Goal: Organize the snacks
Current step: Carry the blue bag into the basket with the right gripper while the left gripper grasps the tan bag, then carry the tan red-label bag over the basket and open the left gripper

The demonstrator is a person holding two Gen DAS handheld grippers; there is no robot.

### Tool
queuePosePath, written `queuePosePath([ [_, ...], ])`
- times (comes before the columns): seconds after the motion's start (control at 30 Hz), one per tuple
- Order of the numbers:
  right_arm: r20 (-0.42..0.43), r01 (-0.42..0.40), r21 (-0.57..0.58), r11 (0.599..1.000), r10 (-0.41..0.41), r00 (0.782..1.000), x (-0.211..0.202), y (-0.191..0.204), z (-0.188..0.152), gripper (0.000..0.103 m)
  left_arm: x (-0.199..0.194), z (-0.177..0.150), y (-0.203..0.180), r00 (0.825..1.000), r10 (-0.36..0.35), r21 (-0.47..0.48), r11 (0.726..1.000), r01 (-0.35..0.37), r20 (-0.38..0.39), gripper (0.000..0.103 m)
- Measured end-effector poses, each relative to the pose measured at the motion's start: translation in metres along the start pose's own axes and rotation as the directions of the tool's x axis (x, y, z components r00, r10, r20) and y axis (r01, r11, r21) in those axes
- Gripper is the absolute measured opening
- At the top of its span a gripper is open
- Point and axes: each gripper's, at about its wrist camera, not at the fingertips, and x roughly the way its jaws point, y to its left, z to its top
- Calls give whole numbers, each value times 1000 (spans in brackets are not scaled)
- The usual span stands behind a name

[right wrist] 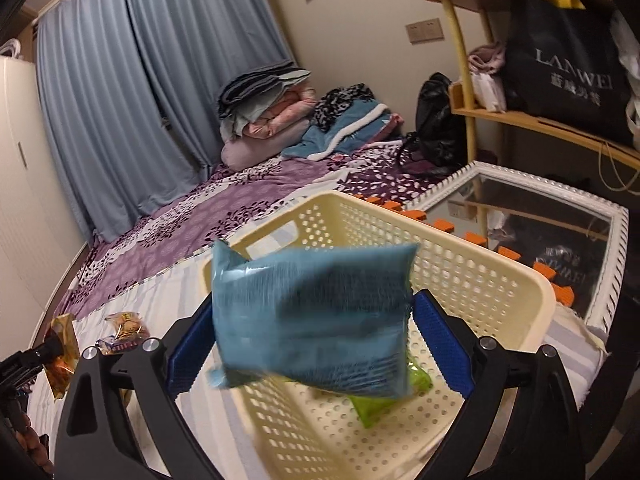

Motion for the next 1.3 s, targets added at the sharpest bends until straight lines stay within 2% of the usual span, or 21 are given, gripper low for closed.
queuePosePath([
  [0.13, -1, 4, 24, 1000, -4, 1000, 2, -14, -4, 95, 7, 11, -32, 999, -41, 52, 998, 41, -1, 45],
  [0.27, 35, 2, 44, 999, -3, 999, -2, -24, -3, 95, 16, 18, -64, 997, -78, 105, 991, 79, -11, 45],
  [0.5, 93, 16, 68, 998, -22, 995, -12, -40, -1, 95, 32, 25, -124, 985, -166, 196, 966, 170, -35, 45],
  [0.77, 147, 73, 70, 995, -83, 986, -30, -57, -1, 95, 57, 20, -180, 958, -269, 249, 925, 287, -103, 45],
  [1.07, 173, 113, 91, 989, -127, 977, -42, -66, -1, 95, 70, 14, -228, 922, -363, 285, 877, 386, -134, 45],
  [1.1, 174, 115, 93, 989, -130, 976, -43, -67, -1, 95, 71, 13, -232, 917, -372, 288, 871, 399, -143, 50],
  [1.13, 175, 117, 93, 989, -132, 976, -44, -67, -1, 95, 73, 11, -236, 905, -395, 286, 859, 426, -161, 58],
  [1.17, 177, 121, 93, 988, -136, 975, -45, -67, -1, 95, 75, 9, -239, 891, -420, 276, 848, 453, -172, 85],
  [1.2, 178, 125, 93, 988, -140, 974, -46, -67, -1, 95, 76, 7, -239, 887, -430, 272, 845, 461, -167, 99],
  [1.3, 186, 135, 96, 986, -151, 971, -50, -67, -1, 95, 78, 4, -236, 891, -420, 266, 851, 452, -171, 99],
])
